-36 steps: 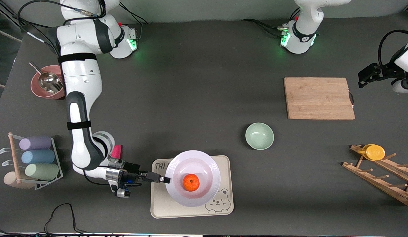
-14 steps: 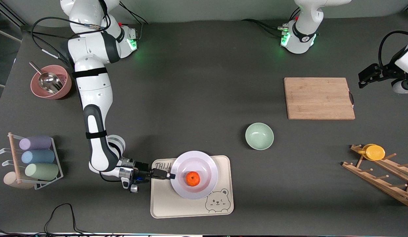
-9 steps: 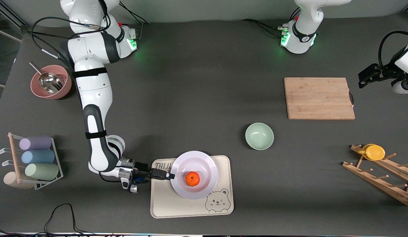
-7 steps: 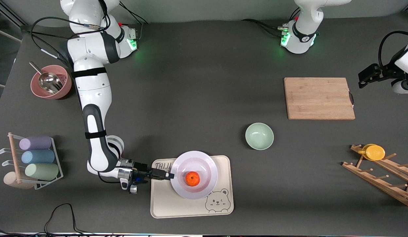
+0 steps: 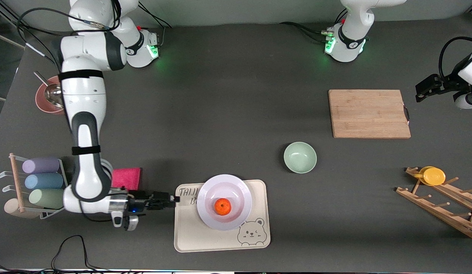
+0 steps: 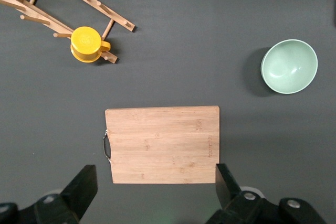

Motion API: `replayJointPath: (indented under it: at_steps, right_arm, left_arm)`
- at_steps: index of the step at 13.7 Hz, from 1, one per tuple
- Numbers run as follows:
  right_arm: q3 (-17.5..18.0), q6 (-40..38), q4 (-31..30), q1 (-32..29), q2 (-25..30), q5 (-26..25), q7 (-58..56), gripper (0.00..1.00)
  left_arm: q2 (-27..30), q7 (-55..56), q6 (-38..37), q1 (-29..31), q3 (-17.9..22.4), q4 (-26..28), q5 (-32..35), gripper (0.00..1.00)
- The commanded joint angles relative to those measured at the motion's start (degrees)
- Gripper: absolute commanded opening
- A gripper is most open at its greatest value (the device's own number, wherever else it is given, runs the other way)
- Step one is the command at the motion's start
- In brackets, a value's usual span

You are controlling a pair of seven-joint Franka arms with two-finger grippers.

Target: Place orange and plate with both arms

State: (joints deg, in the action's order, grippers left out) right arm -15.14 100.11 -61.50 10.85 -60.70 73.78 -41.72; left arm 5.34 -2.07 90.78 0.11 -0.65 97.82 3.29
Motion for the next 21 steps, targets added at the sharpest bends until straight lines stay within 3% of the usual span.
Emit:
replayJointPath:
  at_steps: [1, 2, 4, 6, 9, 12, 17, 21]
  right_arm:
    - [0.2, -5.9, -4.3, -2.5, 8.6, -11.2, 4.5, 0.74]
    - [0.1, -8.4, -5.8, -3.1, 12.1, -16.2, 6.4, 0.78]
    - [0.2, -12.7, -8.7, -4.6, 19.4, -27.8, 8.8, 1.0]
    - [0.3, -16.1, -11.8, -5.7, 27.6, -39.1, 11.5, 1.0]
    - [0.9, -17.8, -17.0, -6.7, 38.0, -50.9, 21.3, 1.0]
    - [4.8, -17.9, -19.3, -6.9, 45.5, -61.7, 30.1, 1.0]
    - [9.3, -14.3, -26.4, -7.5, 54.7, -69.3, 36.2, 1.0]
    - [10.0, -11.8, -28.2, -8.1, 56.2, -71.5, 37.8, 1.0]
  left_arm:
    - [2.7, 0.0, 1.6, -0.1, 0.2, 3.3, -0.2, 1.0]
    - [3.4, 0.0, 2.5, -0.1, 0.2, 4.1, -0.2, 1.0]
    - [5.9, 0.0, 4.8, -0.1, 0.4, 7.9, -0.1, 1.0]
    - [6.6, 0.0, 5.3, -0.1, 0.4, 9.0, -0.1, 1.0]
    - [6.5, -0.5, 4.5, -0.1, 0.4, 8.6, 0.1, 1.0]
    - [6.5, -0.5, 4.4, -0.1, 0.4, 8.5, 0.5, 1.0]
    - [6.4, -0.5, 4.6, -0.1, 1.4, 8.3, 0.0, 1.0]
    - [6.4, -0.5, 4.6, -0.1, 1.5, 8.3, -0.2, 1.0]
